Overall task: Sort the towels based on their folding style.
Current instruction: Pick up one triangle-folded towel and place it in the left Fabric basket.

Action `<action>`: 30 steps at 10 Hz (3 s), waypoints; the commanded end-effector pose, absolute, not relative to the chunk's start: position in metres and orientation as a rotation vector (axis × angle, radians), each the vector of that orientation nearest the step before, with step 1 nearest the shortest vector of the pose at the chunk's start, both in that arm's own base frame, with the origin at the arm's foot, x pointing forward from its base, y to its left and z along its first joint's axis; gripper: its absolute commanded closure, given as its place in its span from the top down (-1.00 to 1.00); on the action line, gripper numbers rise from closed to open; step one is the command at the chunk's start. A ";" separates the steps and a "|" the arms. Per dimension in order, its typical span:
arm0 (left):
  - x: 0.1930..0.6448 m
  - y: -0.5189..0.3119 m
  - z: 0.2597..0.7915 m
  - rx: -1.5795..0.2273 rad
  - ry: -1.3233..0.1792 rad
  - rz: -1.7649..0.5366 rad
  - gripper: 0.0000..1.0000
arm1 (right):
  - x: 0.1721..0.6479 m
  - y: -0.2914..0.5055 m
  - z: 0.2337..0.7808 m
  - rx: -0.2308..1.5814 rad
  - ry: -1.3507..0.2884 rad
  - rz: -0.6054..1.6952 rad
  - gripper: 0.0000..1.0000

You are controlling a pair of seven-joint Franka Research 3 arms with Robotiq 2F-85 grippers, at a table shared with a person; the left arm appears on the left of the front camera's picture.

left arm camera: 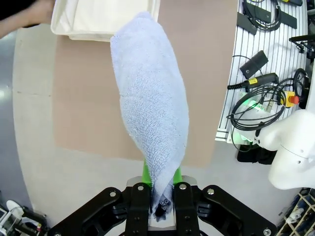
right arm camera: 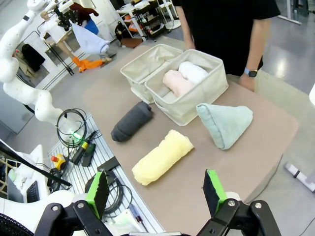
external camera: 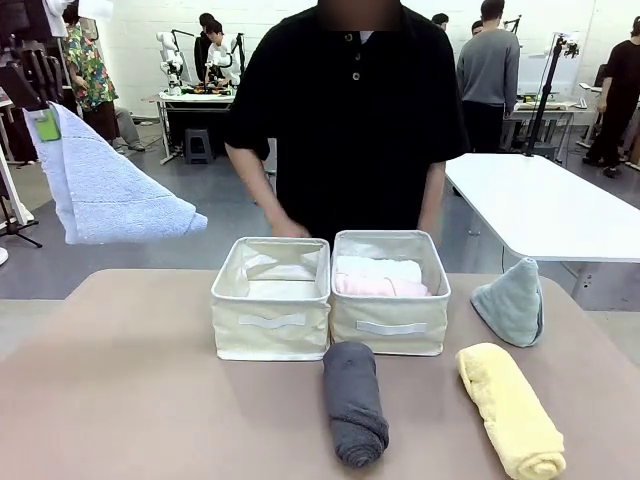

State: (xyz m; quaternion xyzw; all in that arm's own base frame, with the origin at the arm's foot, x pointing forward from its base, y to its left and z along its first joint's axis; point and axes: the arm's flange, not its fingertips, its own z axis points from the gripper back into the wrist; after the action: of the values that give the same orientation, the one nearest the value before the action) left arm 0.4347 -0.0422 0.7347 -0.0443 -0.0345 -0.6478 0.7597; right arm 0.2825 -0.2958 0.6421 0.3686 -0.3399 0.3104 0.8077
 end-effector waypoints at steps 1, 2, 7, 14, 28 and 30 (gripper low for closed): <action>0.429 -0.042 0.735 -0.094 -0.078 -1.428 -0.69 | 0.284 -0.297 0.644 0.806 -0.752 0.677 1.00; 0.435 -0.042 0.735 -0.096 -0.075 -1.410 -0.69 | 0.284 -0.297 0.644 0.806 -0.752 0.677 1.00; 0.516 -0.157 0.701 -0.089 -0.087 -1.637 -0.69 | 0.284 -0.297 0.644 0.806 -0.752 0.677 1.00; 0.550 -0.237 0.636 0.037 -0.148 -1.738 -0.69 | 0.284 -0.297 0.644 0.806 -0.752 0.677 1.00; 0.520 -0.266 0.501 0.053 0.066 -1.777 -0.69 | 0.284 -0.297 0.644 0.806 -0.752 0.677 1.00; 0.517 -0.266 0.488 0.051 0.080 -1.801 -0.69 | 0.284 -0.297 0.644 0.806 -0.752 0.677 1.00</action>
State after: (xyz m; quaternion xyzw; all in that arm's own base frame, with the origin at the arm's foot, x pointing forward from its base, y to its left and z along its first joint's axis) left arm 0.5214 -0.2688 0.4919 0.0070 0.0344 -0.7770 0.6285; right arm 0.2834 -0.2954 0.6416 0.3698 -0.3383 0.3111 0.8075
